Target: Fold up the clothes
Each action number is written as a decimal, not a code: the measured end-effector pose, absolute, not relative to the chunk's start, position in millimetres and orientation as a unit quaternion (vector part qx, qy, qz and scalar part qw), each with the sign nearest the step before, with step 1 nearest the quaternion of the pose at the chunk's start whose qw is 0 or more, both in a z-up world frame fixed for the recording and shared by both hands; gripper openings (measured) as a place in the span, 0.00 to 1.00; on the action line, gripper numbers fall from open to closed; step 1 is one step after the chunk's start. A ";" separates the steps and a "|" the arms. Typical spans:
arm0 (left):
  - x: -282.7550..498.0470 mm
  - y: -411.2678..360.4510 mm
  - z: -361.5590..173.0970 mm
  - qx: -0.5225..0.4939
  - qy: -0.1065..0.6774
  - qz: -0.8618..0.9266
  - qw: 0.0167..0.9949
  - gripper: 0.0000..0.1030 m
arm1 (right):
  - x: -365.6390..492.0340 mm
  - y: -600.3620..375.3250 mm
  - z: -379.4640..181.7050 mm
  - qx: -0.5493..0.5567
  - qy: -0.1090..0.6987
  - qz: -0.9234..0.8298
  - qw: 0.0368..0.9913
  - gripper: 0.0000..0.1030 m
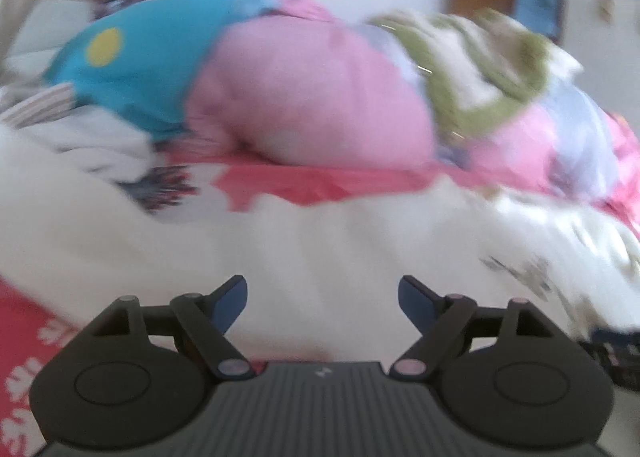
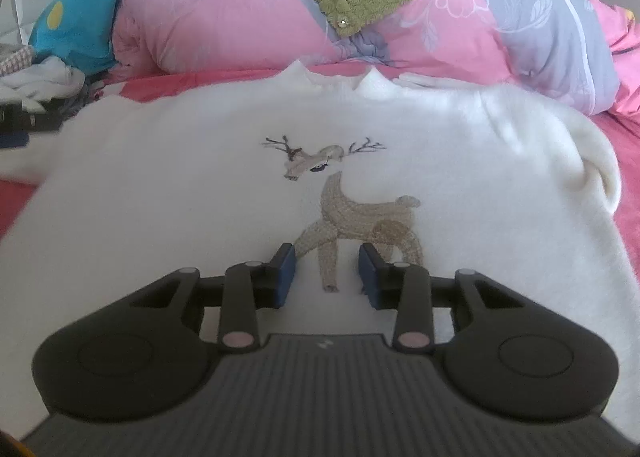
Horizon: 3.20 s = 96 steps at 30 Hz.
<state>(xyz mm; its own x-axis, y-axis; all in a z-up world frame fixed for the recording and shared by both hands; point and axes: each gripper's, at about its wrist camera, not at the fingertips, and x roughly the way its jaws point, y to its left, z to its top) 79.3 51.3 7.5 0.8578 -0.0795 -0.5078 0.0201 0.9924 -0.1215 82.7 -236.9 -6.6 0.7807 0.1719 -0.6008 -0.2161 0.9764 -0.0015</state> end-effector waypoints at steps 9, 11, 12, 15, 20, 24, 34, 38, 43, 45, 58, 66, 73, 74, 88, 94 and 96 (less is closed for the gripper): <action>61.9 3.9 4.1 0.008 0.279 -0.120 0.953 0.81 | 81.9 -238.9 -8.7 -0.022 0.312 0.105 0.944 0.37; 61.6 -0.4 0.4 0.021 0.291 -0.124 0.949 0.81 | 83.0 -239.9 -9.3 -0.018 0.312 0.106 0.944 0.38; 61.6 -2.1 -1.6 0.027 0.297 -0.123 0.947 0.81 | 83.3 -240.1 -9.4 -0.017 0.312 0.107 0.944 0.38; 55.6 -2.9 -4.2 0.036 0.310 -0.118 0.943 0.81 | 83.2 -241.0 -9.7 -0.013 0.311 0.108 0.944 0.38; 24.9 -3.4 7.8 0.041 0.304 -0.111 0.945 0.81 | 82.8 -241.9 -9.5 -0.009 0.311 0.109 0.944 0.38; 2.7 -9.3 27.8 0.059 0.292 -0.115 0.948 0.81 | 82.8 -242.3 -9.1 -0.008 0.310 0.110 0.944 0.38; 50.8 -58.8 55.0 0.036 0.273 -0.138 0.951 0.86 | 80.5 -248.7 -6.2 0.007 0.314 0.128 0.941 0.43; 84.8 -75.9 25.8 0.029 0.296 -0.127 0.946 0.86 | 70.5 -259.6 1.4 0.000 0.331 0.168 0.929 0.63; 103.2 -76.9 -3.5 0.007 0.322 -0.127 0.938 0.86 | 44.6 -284.4 18.1 -0.060 0.346 0.193 0.916 0.79; 107.2 -76.1 -10.8 0.002 0.329 -0.125 0.936 0.86 | 45.1 -306.1 33.5 -0.051 0.339 0.188 0.920 0.80; 108.2 -75.8 -20.4 -0.007 0.321 -0.121 0.939 0.93 | 270.3 -352.9 94.9 -0.046 0.301 0.071 0.950 0.79; 108.1 -76.4 -21.4 -0.005 0.318 -0.123 0.940 0.96 | 373.1 -297.1 40.0 -0.161 0.360 0.057 0.917 0.64; 109.3 -77.1 -21.8 -0.003 0.317 -0.123 0.940 0.96 | 399.9 -297.5 17.8 -0.154 0.384 0.044 0.910 0.40; 109.5 -77.2 -21.9 -0.002 0.317 -0.123 0.940 0.96 | 399.5 -300.1 19.2 -0.144 0.382 0.046 0.912 0.33; 109.1 -76.5 -23.6 -0.004 0.314 -0.123 0.941 0.96 | 338.4 -379.2 103.8 -0.032 0.260 -0.013 0.965 0.09; 108.3 -75.8 -24.4 -0.005 0.313 -0.123 0.942 0.96 | 284.6 -461.0 145.3 0.045 0.191 -0.071 0.978 0.09; 108.2 -76.0 -24.7 -0.005 0.312 -0.123 0.942 0.96 | 260.6 -496.2 152.2 0.086 0.173 -0.098 0.976 0.09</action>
<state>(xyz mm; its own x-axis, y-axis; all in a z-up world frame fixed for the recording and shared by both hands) 108.2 -76.0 -24.7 0.7751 -0.2342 -0.5868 0.2280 0.9699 -0.0859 260.6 -496.2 152.2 0.9209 -0.1617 -0.3548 0.2213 0.9660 0.1340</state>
